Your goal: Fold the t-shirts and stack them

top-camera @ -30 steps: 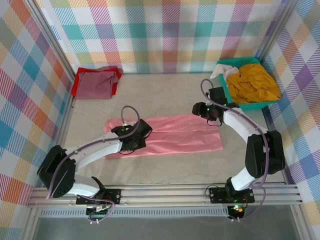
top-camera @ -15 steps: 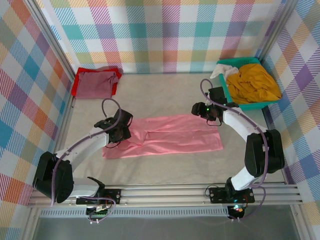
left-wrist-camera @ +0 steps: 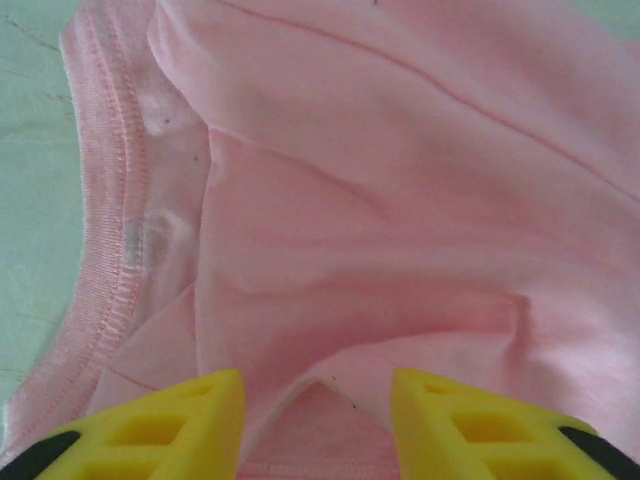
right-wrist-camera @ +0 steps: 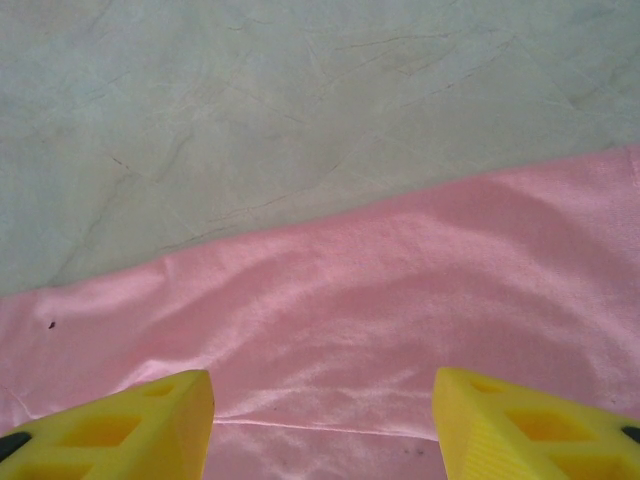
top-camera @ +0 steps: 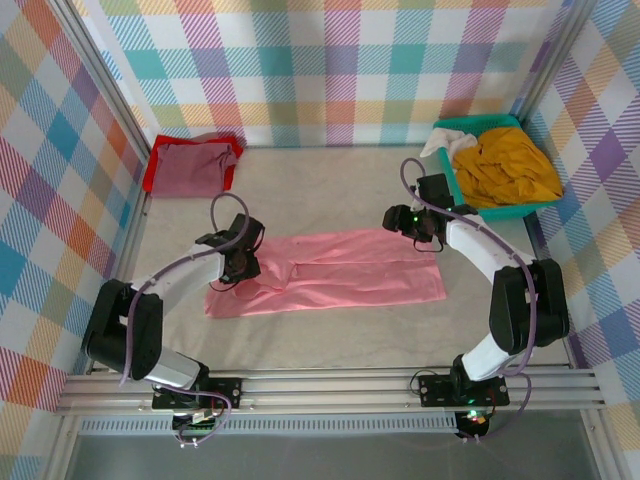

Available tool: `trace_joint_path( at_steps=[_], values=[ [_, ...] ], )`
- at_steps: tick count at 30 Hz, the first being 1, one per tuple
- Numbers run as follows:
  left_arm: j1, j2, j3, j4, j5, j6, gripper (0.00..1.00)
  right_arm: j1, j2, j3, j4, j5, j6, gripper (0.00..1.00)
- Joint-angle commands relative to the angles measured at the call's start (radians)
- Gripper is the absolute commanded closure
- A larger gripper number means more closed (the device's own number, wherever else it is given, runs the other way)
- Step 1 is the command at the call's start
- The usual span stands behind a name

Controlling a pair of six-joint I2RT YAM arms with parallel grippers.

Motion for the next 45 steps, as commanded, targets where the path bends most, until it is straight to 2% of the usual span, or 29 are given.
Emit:
trace_joint_path(
  at_steps=[1,4,5,12,23,29,35,42,45],
  values=[
    [0.012,0.021,-0.02,0.019,-0.01,0.026,0.75,0.005,-0.005,0.011,0.004,0.001,-0.012,0.4],
    [0.012,0.026,-0.031,0.027,0.001,0.031,0.96,0.005,-0.002,0.014,0.004,-0.008,-0.006,0.39],
    [0.012,0.024,-0.031,0.024,0.006,0.033,1.0,0.005,-0.001,0.015,0.004,-0.011,-0.005,0.39],
    [0.008,-0.043,-0.062,0.005,0.025,0.022,1.0,0.005,-0.004,0.02,-0.001,-0.011,-0.007,0.38],
    [0.007,-0.228,-0.178,-0.027,0.02,-0.008,1.0,0.005,-0.005,0.032,-0.02,-0.001,-0.012,0.38],
    [-0.006,-0.238,-0.203,-0.021,0.111,0.018,1.0,0.005,-0.01,0.049,-0.043,0.017,-0.025,0.38],
    [-0.081,-0.187,-0.204,-0.061,0.058,0.001,1.0,0.005,-0.018,0.047,-0.049,0.024,-0.024,0.38],
    [-0.088,-0.246,-0.245,-0.104,0.038,-0.029,1.0,0.005,-0.014,0.053,-0.057,0.036,-0.035,0.37],
    [-0.088,-0.254,-0.275,-0.089,0.069,-0.076,1.0,0.005,-0.008,0.057,-0.062,0.039,-0.041,0.36]
  ],
)
